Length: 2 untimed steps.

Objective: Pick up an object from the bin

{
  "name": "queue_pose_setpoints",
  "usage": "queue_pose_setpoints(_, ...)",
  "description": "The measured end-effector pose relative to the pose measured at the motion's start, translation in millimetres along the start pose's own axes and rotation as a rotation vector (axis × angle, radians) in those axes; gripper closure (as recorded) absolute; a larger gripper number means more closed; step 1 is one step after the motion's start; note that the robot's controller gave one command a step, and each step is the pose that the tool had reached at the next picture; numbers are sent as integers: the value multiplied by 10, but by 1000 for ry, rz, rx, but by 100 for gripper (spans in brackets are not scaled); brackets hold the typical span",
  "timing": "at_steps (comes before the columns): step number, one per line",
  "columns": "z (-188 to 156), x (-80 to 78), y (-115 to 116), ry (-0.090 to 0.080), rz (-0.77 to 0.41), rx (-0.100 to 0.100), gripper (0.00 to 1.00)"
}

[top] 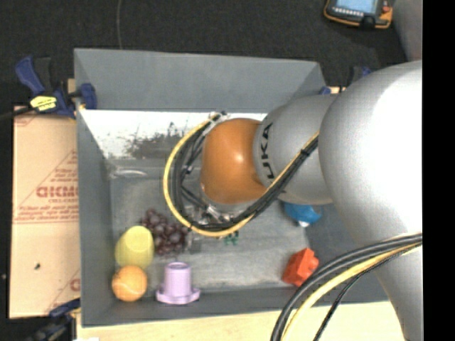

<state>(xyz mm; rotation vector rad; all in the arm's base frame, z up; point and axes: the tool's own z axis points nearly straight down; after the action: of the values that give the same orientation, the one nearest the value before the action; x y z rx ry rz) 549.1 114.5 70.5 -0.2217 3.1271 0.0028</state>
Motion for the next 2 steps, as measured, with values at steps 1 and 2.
queue_pose_setpoints(1, -1047, -89, 93, -9, 5, -1, 0)
queue_pose_setpoints(2, -1006, -78, 92, -3, 5, -1, 0)
